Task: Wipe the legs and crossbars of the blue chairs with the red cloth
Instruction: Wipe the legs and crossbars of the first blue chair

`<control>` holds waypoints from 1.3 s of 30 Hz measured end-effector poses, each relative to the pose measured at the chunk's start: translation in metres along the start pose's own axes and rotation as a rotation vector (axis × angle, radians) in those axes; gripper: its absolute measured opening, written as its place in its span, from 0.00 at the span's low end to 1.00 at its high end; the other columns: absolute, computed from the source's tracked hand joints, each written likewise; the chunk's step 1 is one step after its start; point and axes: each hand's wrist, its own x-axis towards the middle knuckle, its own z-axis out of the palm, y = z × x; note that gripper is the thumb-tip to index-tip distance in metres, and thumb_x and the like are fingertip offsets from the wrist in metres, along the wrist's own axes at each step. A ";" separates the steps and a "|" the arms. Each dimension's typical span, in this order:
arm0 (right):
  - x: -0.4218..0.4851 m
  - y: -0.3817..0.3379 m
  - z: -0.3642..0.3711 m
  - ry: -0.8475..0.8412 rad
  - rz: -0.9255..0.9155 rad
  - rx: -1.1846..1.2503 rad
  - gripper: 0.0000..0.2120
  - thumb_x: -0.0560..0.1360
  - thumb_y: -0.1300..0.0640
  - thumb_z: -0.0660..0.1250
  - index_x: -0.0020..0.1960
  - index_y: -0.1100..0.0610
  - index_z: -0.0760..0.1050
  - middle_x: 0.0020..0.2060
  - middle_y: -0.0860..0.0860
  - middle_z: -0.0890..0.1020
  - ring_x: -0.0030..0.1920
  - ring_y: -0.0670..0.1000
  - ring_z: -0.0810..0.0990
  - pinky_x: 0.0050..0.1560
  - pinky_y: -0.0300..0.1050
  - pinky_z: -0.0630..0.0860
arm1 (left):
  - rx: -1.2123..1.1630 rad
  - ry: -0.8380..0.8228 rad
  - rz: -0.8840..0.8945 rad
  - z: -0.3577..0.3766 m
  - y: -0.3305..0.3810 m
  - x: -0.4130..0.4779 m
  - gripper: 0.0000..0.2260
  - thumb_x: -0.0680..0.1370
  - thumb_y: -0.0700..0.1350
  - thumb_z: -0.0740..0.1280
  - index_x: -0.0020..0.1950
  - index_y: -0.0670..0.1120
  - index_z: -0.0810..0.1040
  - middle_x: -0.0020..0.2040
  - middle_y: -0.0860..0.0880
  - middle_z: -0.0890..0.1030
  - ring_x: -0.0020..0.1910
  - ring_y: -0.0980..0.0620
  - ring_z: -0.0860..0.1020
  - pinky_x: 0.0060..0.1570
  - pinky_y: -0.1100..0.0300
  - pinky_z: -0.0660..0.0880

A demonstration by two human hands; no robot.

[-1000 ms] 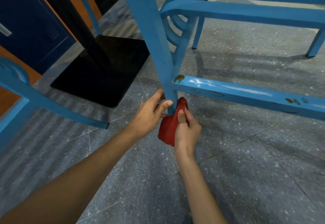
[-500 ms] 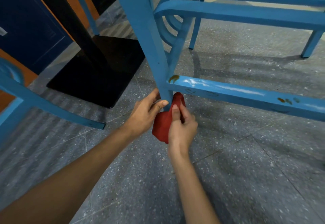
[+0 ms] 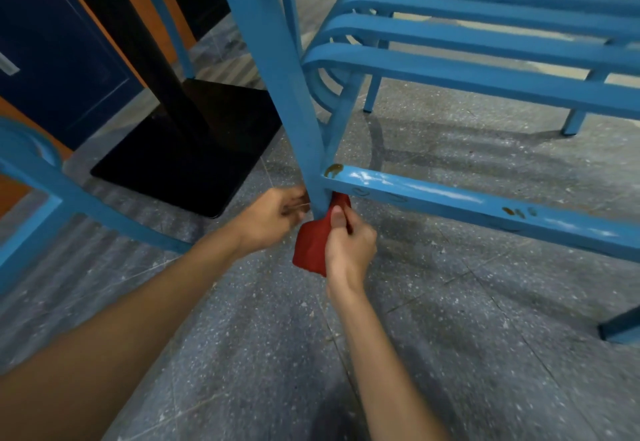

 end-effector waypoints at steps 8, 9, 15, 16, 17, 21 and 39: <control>-0.010 0.007 -0.012 -0.040 -0.002 -0.187 0.13 0.78 0.55 0.63 0.61 0.54 0.79 0.50 0.57 0.81 0.52 0.56 0.80 0.51 0.42 0.71 | -0.186 0.131 -0.038 0.004 0.026 -0.011 0.30 0.73 0.20 0.54 0.65 0.48 0.69 0.60 0.58 0.74 0.66 0.57 0.71 0.63 0.66 0.70; -0.005 0.001 -0.010 -0.034 0.024 -0.188 0.13 0.78 0.55 0.63 0.61 0.55 0.79 0.50 0.58 0.81 0.52 0.57 0.80 0.49 0.40 0.70 | -0.194 0.130 -0.038 0.007 0.027 -0.013 0.32 0.72 0.19 0.54 0.67 0.48 0.67 0.61 0.57 0.73 0.67 0.57 0.69 0.66 0.65 0.67; -0.012 -0.030 -0.003 0.014 -0.094 -0.116 0.12 0.78 0.56 0.62 0.59 0.55 0.80 0.49 0.59 0.80 0.49 0.55 0.77 0.49 0.36 0.66 | -0.252 0.141 -0.087 0.017 0.034 -0.021 0.37 0.71 0.17 0.51 0.74 0.46 0.60 0.67 0.55 0.67 0.71 0.57 0.64 0.67 0.70 0.61; -0.019 -0.028 -0.004 0.003 -0.108 -0.096 0.13 0.79 0.56 0.62 0.60 0.54 0.79 0.49 0.57 0.78 0.48 0.52 0.76 0.50 0.34 0.65 | -0.256 0.139 -0.088 0.018 0.036 -0.022 0.37 0.71 0.18 0.51 0.75 0.45 0.59 0.67 0.55 0.67 0.71 0.57 0.64 0.66 0.70 0.61; -0.027 -0.027 -0.007 -0.007 -0.120 -0.080 0.13 0.79 0.56 0.62 0.62 0.54 0.79 0.49 0.55 0.77 0.48 0.50 0.75 0.51 0.34 0.66 | -0.258 0.132 -0.081 0.018 0.038 -0.023 0.36 0.71 0.18 0.51 0.75 0.44 0.59 0.67 0.54 0.67 0.70 0.57 0.64 0.65 0.70 0.61; -0.027 -0.019 -0.013 -0.036 -0.135 -0.116 0.14 0.79 0.56 0.62 0.63 0.52 0.78 0.48 0.54 0.76 0.49 0.51 0.76 0.50 0.35 0.67 | -0.242 0.131 -0.086 0.017 0.042 -0.026 0.37 0.71 0.18 0.50 0.76 0.44 0.59 0.69 0.53 0.66 0.70 0.58 0.63 0.60 0.76 0.61; -0.001 -0.027 -0.013 -0.074 -0.115 -0.206 0.12 0.79 0.59 0.61 0.60 0.58 0.79 0.49 0.55 0.79 0.50 0.51 0.77 0.48 0.32 0.64 | -0.254 0.163 -0.105 0.018 0.041 -0.027 0.40 0.69 0.17 0.48 0.77 0.44 0.56 0.74 0.50 0.63 0.72 0.57 0.62 0.67 0.70 0.58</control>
